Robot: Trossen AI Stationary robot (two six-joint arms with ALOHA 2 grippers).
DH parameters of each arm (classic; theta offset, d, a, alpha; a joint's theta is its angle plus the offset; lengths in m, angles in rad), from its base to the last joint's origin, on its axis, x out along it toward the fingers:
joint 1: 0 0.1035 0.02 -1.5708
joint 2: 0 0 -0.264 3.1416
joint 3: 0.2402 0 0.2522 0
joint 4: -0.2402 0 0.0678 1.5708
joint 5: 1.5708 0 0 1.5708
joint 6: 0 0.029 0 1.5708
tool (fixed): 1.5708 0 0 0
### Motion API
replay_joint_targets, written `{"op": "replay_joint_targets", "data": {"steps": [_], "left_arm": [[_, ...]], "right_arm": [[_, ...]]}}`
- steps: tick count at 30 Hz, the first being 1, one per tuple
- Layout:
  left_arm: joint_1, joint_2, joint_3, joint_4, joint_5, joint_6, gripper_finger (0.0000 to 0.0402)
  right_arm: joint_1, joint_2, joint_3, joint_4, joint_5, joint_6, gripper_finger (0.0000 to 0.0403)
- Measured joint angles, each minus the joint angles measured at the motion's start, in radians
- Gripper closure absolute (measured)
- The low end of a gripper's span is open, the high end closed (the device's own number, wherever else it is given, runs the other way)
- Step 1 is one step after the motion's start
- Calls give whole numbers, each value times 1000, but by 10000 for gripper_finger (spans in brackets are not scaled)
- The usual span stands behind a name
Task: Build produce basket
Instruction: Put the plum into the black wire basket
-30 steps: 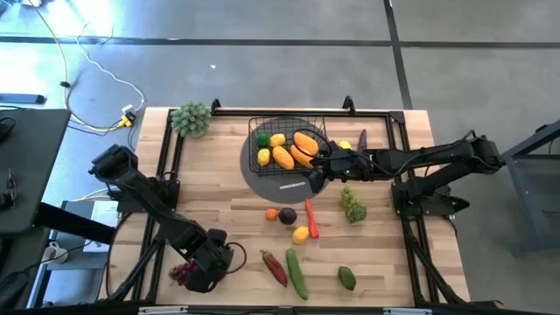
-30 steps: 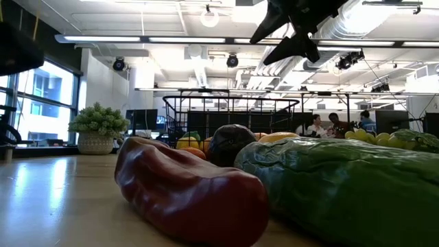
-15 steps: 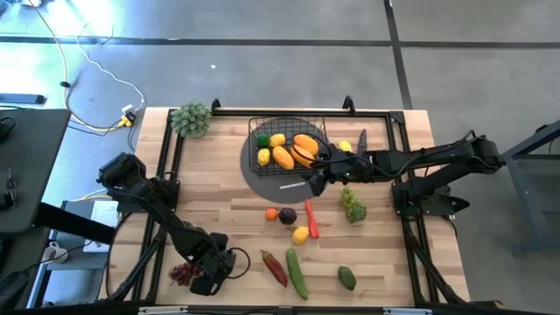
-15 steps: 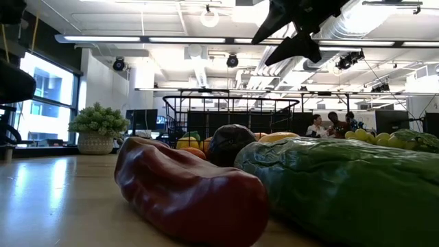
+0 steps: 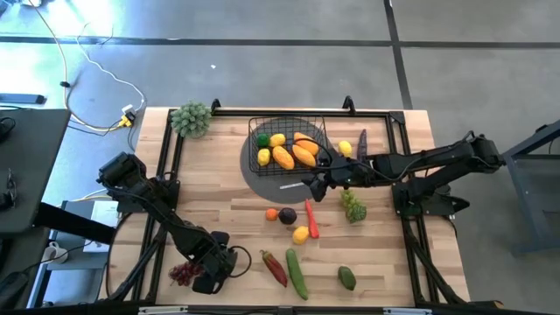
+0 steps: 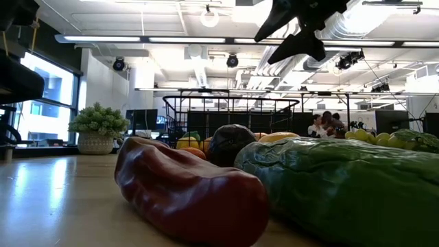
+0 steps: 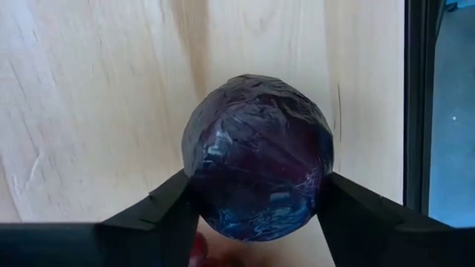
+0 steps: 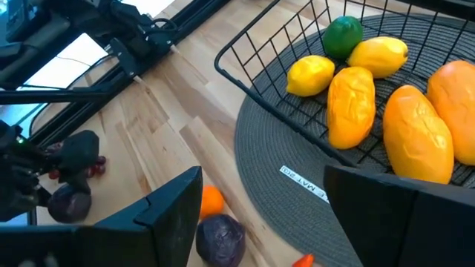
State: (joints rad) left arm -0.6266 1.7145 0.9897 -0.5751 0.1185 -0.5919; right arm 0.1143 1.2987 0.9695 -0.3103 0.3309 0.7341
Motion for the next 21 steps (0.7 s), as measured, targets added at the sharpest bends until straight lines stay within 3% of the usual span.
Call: {"op": "replay_joint_targets", "data": {"steps": [10,21], "left_arm": [[60,-49,0,-24,-3,40,190],[256,-190,0,-96,-102,200,192]], "right_arm": [[0,0,0,-2,0,11,141],[-3,0,0,-19,68,29,141]]}}
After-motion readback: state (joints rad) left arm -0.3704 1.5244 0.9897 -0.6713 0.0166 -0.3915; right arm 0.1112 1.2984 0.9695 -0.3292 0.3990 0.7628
